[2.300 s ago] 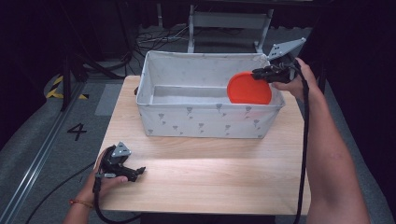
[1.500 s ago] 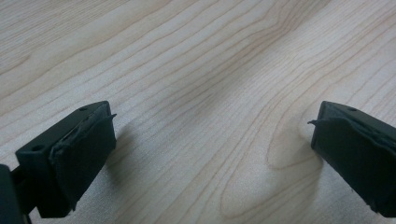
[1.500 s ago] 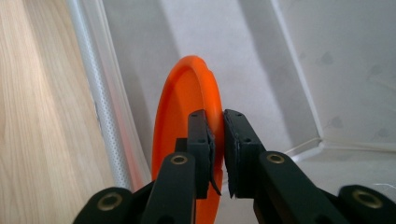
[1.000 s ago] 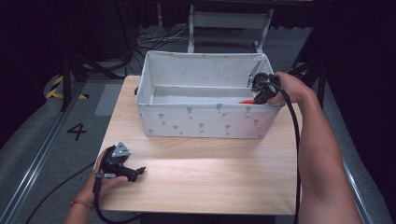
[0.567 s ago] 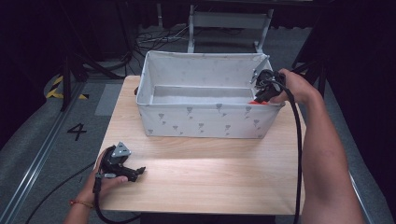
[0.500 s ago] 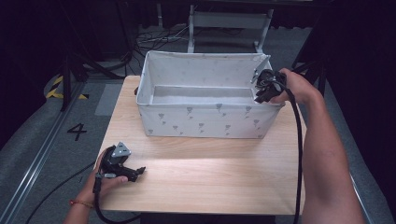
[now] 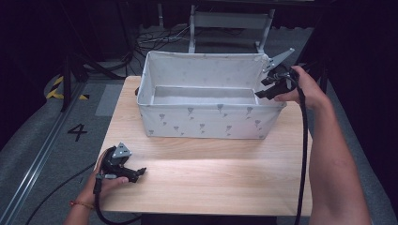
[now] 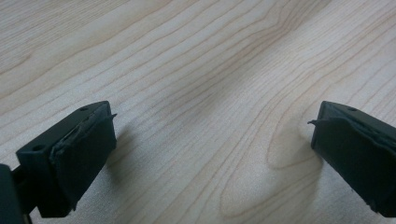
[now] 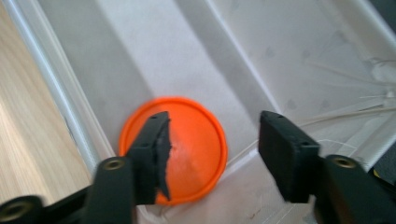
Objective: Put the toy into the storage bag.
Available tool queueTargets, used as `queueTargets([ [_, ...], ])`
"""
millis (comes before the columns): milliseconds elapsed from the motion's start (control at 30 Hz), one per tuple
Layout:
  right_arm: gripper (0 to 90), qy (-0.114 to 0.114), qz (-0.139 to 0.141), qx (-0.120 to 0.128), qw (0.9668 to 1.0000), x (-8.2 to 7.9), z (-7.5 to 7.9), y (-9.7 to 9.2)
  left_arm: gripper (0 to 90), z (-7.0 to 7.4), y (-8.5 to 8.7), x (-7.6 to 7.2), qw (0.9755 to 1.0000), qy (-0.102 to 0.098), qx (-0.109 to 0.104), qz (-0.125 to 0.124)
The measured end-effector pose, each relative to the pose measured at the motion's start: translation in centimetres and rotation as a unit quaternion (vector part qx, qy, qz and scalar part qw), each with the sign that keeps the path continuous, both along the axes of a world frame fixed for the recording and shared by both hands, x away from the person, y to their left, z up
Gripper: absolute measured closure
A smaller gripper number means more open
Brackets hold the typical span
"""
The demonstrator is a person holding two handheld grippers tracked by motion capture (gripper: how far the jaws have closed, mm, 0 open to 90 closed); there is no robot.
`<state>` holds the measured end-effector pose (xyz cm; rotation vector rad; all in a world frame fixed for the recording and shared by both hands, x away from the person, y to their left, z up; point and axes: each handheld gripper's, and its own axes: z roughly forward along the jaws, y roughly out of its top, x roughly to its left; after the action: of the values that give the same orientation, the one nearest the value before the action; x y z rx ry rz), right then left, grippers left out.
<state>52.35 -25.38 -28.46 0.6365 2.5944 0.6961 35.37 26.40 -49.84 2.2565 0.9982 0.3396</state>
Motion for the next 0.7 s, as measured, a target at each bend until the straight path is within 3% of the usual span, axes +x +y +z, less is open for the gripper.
queueTargets([
  [167,31.1,-0.030,-0.041,0.075,0.9959,-1.3,1.0,-1.6,0.2,0.0,0.0,0.0,1.0000,-0.001,0.001,0.000],
  [400,25.2,-0.059,-0.066,0.101,0.9909,-3.4,1.6,-2.7,0.2,0.0,0.0,0.0,1.0000,-0.001,0.001,0.000],
  [500,24.4,-0.068,-0.082,0.118,0.9873,-4.2,1.7,-3.0,0.2,0.0,0.0,0.0,1.0000,0.000,0.001,0.002],
  [700,21.7,-0.083,-0.085,0.119,0.9858,-5.8,1.6,-2.9,0.2,0.0,-0.1,0.0,1.0000,0.000,0.001,0.003],
])
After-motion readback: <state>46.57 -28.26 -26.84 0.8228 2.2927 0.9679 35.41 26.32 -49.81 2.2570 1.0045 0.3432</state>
